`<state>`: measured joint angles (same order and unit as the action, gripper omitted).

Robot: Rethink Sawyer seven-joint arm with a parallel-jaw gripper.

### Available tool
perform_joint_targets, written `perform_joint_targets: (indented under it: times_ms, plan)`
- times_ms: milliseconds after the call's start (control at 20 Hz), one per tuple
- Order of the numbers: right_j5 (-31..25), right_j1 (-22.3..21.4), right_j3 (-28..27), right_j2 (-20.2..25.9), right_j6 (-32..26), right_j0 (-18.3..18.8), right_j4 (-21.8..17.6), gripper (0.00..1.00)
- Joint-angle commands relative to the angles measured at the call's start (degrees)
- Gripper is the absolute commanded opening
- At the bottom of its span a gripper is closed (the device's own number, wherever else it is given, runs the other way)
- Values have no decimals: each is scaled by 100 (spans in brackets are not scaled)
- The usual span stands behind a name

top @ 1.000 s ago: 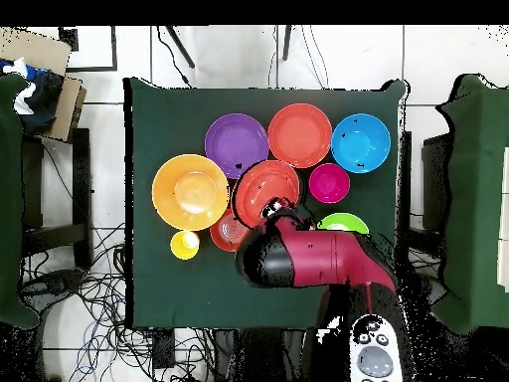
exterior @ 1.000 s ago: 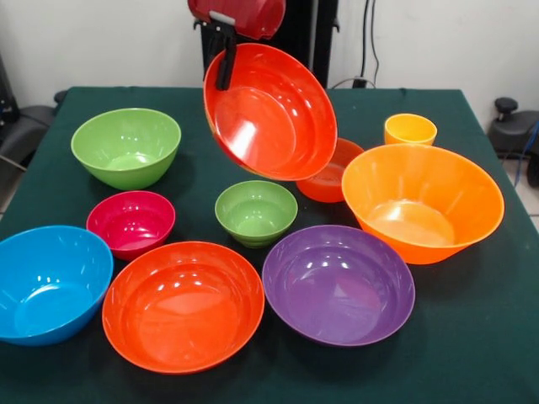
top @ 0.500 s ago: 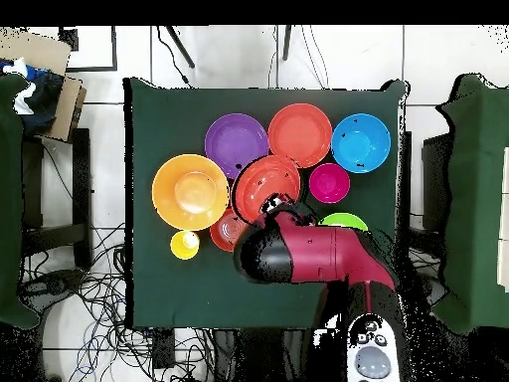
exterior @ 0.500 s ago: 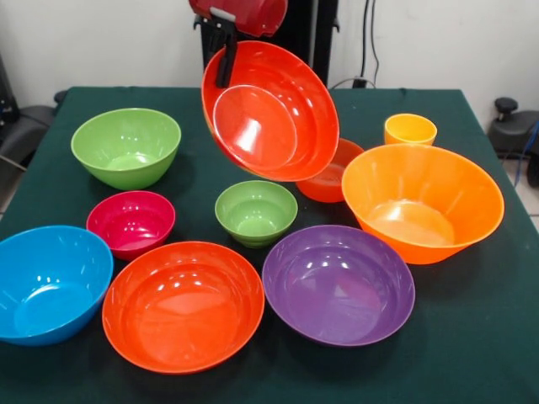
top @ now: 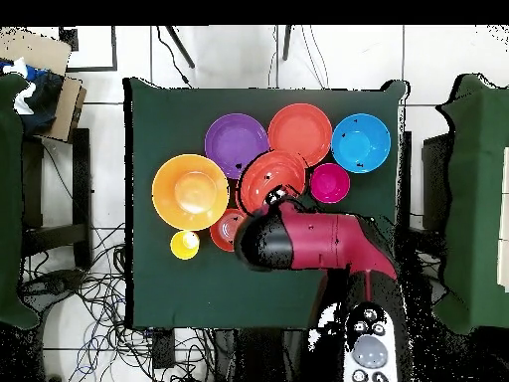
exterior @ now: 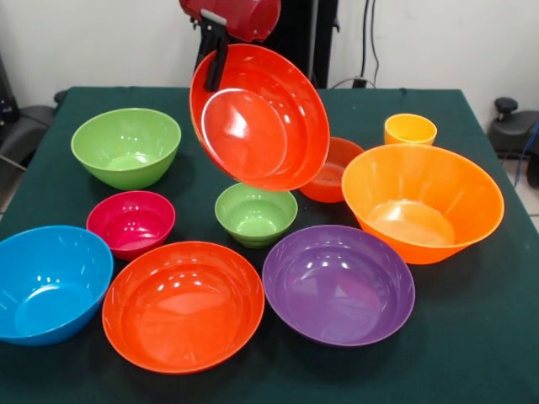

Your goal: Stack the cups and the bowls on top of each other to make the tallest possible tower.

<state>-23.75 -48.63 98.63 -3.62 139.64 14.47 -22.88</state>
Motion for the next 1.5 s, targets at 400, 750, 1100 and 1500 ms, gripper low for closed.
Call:
perform_joint_targets:
  times_ms: [400, 750, 1100, 1500]
  plan:
    - [-627, 560, -894, 59, 309, -288, 222, 0]
    - [-553, 592, -862, -135, 422, -447, 362, 0]
    - [-752, 784, -1145, -446, 641, -796, 558, 0]
    - [-790, 1089, -1444, -853, 839, -1200, 859, 0]
